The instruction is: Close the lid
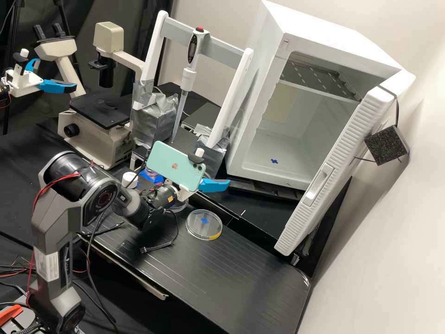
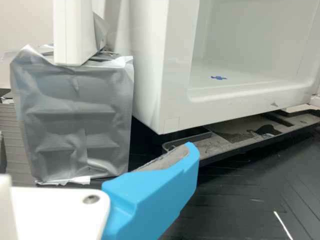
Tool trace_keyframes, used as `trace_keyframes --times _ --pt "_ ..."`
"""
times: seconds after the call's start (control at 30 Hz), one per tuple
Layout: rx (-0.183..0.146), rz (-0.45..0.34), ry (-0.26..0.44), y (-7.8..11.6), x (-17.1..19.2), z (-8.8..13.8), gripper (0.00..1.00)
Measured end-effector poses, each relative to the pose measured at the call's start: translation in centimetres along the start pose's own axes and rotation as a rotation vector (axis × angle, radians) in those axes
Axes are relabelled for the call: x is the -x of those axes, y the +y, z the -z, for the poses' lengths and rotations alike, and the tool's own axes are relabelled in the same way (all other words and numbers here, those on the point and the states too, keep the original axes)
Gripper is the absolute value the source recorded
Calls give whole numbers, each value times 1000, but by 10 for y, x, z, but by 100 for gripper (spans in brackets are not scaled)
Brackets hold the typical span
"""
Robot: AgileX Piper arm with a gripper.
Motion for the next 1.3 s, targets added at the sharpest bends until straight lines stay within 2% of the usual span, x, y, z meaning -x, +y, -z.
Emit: trace_keyframes --times 0.33,0.47,0.57,0.67,0.83,1.0,1.3 --pt "0 1 -1 -1 1 -1 100" --pt "-1 -14 -16 3 11 -10 100" --pt "-31 -47 -11 11 27 -18 100" --pt "-72 -117 12 24 50 -26 100" --pt "-106 -219 60 40 87 -36 100" --pt "-125 -266 19 48 118 -51 100" --pt "-146 -249 -76 40 142 -69 100"
